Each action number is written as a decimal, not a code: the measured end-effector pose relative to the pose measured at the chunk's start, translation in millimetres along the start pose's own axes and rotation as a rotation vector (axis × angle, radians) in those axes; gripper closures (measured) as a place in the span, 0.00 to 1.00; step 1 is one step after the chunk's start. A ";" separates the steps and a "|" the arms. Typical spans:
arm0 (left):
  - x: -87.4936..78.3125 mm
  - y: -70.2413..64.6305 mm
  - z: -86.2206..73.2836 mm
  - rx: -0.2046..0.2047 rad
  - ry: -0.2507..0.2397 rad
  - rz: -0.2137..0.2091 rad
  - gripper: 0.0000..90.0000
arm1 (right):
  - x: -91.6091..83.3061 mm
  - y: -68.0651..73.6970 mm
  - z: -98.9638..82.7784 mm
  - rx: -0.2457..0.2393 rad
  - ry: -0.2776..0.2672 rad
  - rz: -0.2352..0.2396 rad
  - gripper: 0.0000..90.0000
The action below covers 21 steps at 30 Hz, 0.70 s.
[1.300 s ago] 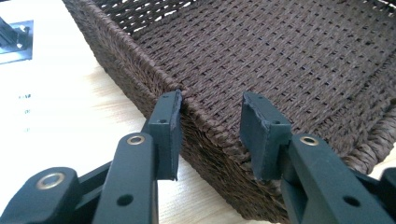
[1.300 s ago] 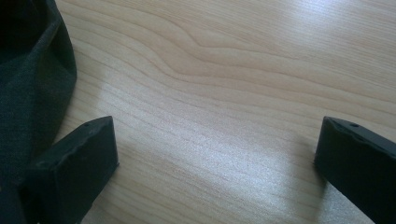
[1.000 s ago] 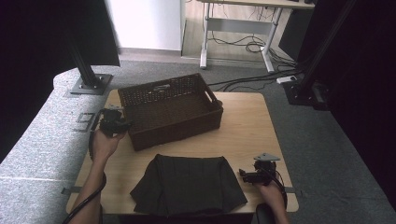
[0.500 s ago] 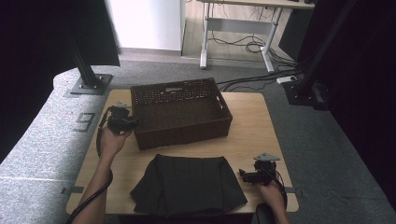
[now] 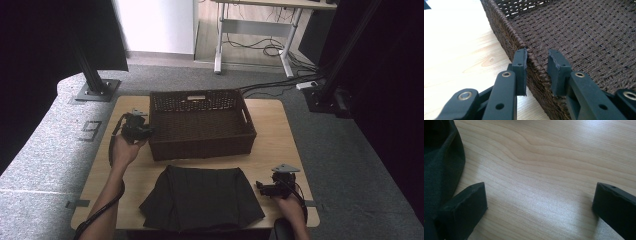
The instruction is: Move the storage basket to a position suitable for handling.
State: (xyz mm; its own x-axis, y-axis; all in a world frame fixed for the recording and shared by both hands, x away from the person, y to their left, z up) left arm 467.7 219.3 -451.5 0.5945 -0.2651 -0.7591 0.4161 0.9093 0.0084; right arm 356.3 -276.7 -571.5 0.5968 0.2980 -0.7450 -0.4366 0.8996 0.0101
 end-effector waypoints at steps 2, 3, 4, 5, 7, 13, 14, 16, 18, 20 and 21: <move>0.5 -2.1 0.7 0.013 0.001 -0.011 0.77 | 0.0 0.0 0.0 0.000 0.000 0.000 0.00; 0.5 -2.1 0.7 0.013 0.001 -0.011 0.77 | 0.0 0.0 0.0 0.000 0.000 0.000 0.00; 0.7 -3.4 1.0 0.022 0.001 -0.021 0.77 | 0.0 0.0 0.0 0.000 0.000 0.000 0.00; 0.7 -3.4 1.0 0.022 0.001 -0.021 0.77 | 0.0 0.0 0.0 0.000 0.000 0.000 0.00; 1.0 -5.0 0.6 0.028 -0.004 -0.031 0.77 | 0.0 0.0 0.0 -0.001 0.000 0.000 0.00; -0.8 -9.2 -2.6 0.040 -0.012 -0.053 0.78 | -0.1 0.0 -0.1 -0.001 0.000 0.002 0.00; -1.3 -9.6 -3.2 0.043 -0.012 -0.056 0.78 | -0.2 0.0 -0.1 -0.002 0.000 0.002 0.00; -2.2 -10.2 -4.6 0.045 -0.014 -0.060 0.78 | -0.7 -1.1 -0.1 -0.007 0.005 0.008 0.00; -3.1 -10.6 -5.5 0.048 -0.014 -0.064 0.78 | -2.9 -4.9 3.3 0.014 0.012 0.021 0.05; -3.8 -11.0 -6.1 0.053 -0.012 -0.065 0.78 | -4.2 -5.8 5.6 0.015 0.000 0.032 0.09; -4.5 -11.4 -6.7 0.059 -0.010 -0.066 0.78 | -7.4 -6.2 12.6 0.013 -0.024 0.052 0.17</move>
State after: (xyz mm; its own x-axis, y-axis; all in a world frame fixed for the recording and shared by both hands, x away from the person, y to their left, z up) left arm 455.7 212.3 -452.6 0.5716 -0.3271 -0.7525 0.4939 0.8695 -0.0028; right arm 363.0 -280.5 -557.6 0.5901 0.3517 -0.7267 -0.4585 0.8869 0.0570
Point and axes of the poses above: each handheld gripper's, and its own axes: x roughly forward along the jaws, z roughly out of its top, y roughly to its left, the point moved 2 cm from there along x, roughly forward along the jaws, and after that the axes turned 4 degrees about y, right-handed, at the moved point
